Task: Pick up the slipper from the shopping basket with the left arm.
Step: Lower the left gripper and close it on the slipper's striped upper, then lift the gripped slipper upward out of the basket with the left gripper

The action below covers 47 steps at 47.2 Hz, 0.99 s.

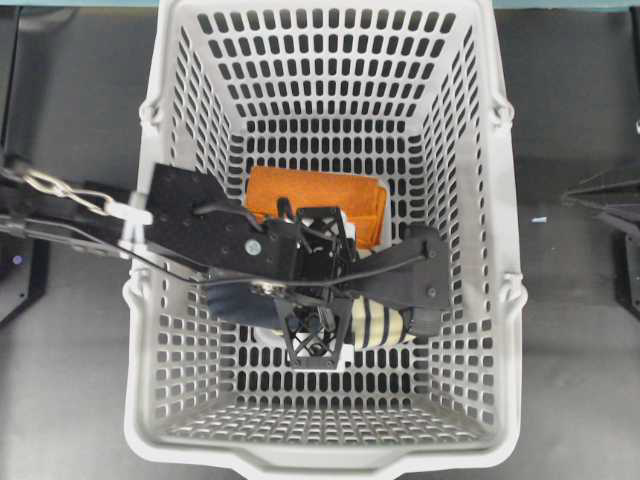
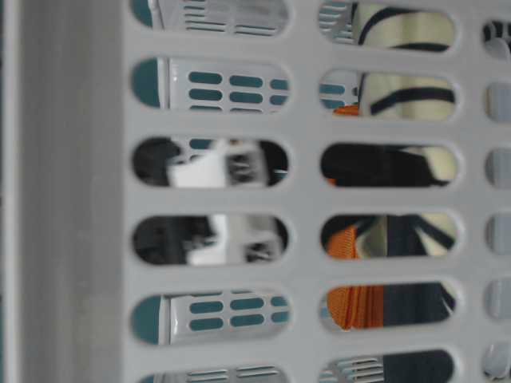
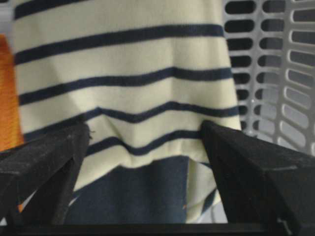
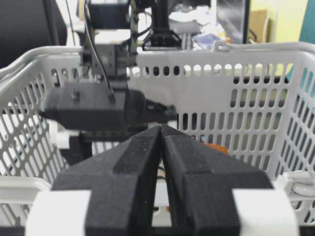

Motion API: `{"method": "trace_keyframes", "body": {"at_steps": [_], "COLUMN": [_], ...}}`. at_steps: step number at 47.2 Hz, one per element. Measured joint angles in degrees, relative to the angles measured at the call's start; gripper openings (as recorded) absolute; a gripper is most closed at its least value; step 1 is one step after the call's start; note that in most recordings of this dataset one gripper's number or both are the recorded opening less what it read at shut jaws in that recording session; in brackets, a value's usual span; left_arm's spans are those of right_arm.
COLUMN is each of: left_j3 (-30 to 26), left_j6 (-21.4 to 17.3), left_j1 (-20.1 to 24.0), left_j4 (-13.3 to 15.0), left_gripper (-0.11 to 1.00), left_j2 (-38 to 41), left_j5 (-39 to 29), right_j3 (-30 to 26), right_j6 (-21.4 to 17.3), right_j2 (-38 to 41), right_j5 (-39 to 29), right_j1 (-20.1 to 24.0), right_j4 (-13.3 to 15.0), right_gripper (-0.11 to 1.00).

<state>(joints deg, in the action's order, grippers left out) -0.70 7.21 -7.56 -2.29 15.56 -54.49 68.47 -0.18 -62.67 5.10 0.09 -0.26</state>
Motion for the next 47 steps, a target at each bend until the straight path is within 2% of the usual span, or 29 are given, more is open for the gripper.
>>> {"method": "trace_keyframes", "body": {"at_steps": [5,8,12,19,22,26,32,36,47], "left_j3": [0.7,1.0,1.2,1.3,0.9,-0.8,-6.3,-12.1,-33.0], "left_j6": [0.0,-0.1,-0.8,-1.9,-3.2,-4.6,-6.4,-7.5,-8.5], "left_j1": [0.2,0.3,0.4,0.6,0.7,0.8,0.9,0.9,0.9], "left_j4": [-0.1,-0.1,0.0,-0.1,-0.1,-0.1,-0.1,-0.1,-0.1], "left_gripper": [0.88,0.81,0.61,0.19,0.08,0.06,0.06,0.06,0.06], "left_j2": [0.0,-0.2,-0.3,-0.9,-1.6,-3.0,-4.4,-4.5,-3.4], "left_j5": [1.1,1.2,1.3,1.1,0.5,-1.5,-7.0,-12.2,-30.1], "right_j3": [0.0,0.0,0.0,0.0,0.0,0.0,0.1,0.0,0.1], "right_j6": [0.0,0.0,0.0,0.1,0.0,0.0,0.0,0.0,0.0], "right_j2": [0.0,-0.1,-0.1,-0.1,-0.2,-0.2,-0.2,-0.4,-1.5], "right_j5": [-0.1,-0.1,-0.1,-0.1,-0.1,-0.1,-0.1,-0.1,-0.2], "right_j1": [0.0,0.0,-0.1,0.0,0.0,0.0,0.0,0.1,0.2], "right_j4": [-0.2,-0.3,-0.3,-0.3,-0.3,-0.3,-0.3,-0.3,-0.3], "right_gripper": [-0.01,-0.01,-0.01,-0.01,-0.01,-0.01,-0.01,-0.01,-0.01]}}
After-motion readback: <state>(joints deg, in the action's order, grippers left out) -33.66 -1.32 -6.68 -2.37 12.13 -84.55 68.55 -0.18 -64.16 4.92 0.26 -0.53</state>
